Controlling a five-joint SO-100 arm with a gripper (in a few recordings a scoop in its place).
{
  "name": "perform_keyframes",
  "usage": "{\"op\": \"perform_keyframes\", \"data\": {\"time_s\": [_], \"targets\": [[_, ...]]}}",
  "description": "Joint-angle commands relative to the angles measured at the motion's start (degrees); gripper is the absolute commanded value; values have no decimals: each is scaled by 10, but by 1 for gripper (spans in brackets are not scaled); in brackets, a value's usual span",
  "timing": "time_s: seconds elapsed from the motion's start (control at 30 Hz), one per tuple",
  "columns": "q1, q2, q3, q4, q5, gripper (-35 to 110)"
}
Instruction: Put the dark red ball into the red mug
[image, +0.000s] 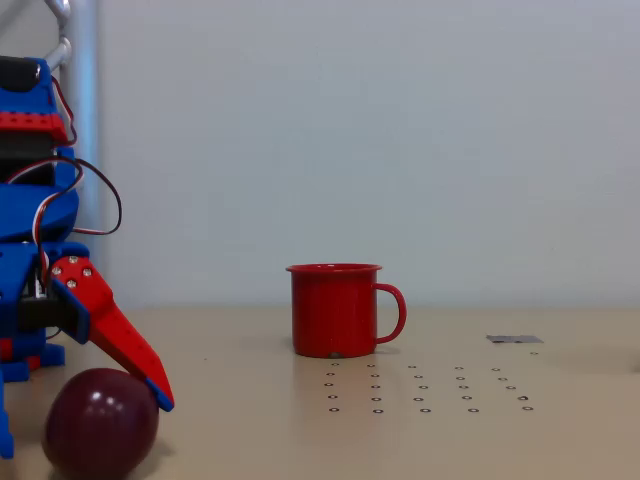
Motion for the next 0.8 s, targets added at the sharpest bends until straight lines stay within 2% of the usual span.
{"op": "perform_keyframes", "data": {"time_s": [0.0,0.47,0.63,0.77], "targets": [[11,18,-42,-15,-12,38],[5,4,-54,-15,-9,32],[7,1,-63,-15,11,41],[10,-6,-75,-15,6,43]]}}
